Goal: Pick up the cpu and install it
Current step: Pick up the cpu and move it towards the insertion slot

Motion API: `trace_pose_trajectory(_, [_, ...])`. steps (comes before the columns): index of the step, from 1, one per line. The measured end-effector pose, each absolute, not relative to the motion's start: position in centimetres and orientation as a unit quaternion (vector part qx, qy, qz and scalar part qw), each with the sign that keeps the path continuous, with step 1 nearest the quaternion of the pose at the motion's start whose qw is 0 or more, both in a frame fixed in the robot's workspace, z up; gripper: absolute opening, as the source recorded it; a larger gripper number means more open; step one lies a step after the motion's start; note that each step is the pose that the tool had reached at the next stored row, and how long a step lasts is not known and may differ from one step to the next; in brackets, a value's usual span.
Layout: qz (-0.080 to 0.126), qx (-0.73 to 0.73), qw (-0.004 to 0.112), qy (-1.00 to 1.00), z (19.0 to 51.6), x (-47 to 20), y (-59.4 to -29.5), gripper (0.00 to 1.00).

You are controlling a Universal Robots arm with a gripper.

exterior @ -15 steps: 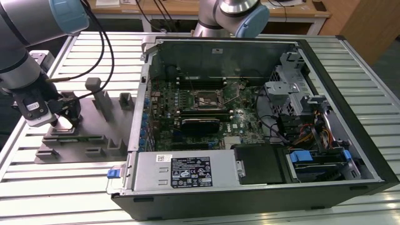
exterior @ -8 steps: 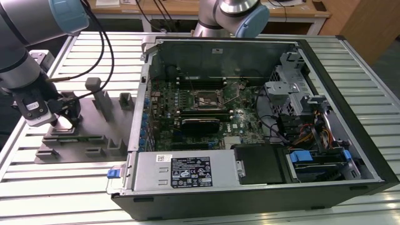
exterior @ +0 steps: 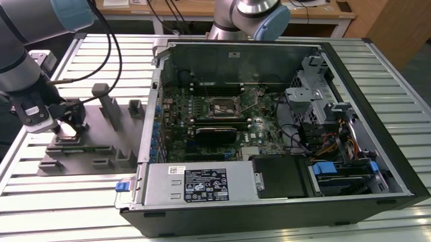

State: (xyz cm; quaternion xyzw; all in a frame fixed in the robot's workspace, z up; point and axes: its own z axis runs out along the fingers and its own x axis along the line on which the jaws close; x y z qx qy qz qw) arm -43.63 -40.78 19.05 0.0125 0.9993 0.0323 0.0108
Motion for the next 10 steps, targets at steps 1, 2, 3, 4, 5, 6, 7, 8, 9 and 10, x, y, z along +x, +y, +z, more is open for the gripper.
trace_pose_trajectory(1, [0.032, 0.013, 0.011, 0.999, 19.2, -43.6, -40.8, 0.55])
trace_pose_trajectory(2, [0.032, 0.013, 0.011, 0.999, 19.3, -43.6, -40.8, 0.55])
trace_pose_trajectory(3, [0.032, 0.013, 0.011, 0.999, 19.4, -43.6, -40.8, 0.55])
trace_pose_trajectory(4, [0.032, 0.012, 0.011, 0.999, 19.5, -43.6, -40.8, 0.55])
trace_pose_trajectory(5, [0.032, 0.013, 0.011, 0.999, 19.7, -43.6, -40.8, 0.55])
trace_pose_trajectory(6, [0.032, 0.013, 0.011, 0.999, 19.8, -43.6, -40.8, 0.55])
trace_pose_trajectory(7, [0.032, 0.013, 0.011, 0.999, 20.0, -43.6, -40.8, 0.55])
trace_pose_trajectory(8, [0.032, 0.013, 0.011, 0.999, 20.1, -43.6, -40.8, 0.55])
trace_pose_trajectory(9, [0.032, 0.013, 0.011, 0.999, 20.3, -43.6, -40.8, 0.55])
trace_pose_trajectory(10, [0.032, 0.013, 0.011, 0.999, 20.5, -43.6, -40.8, 0.55])
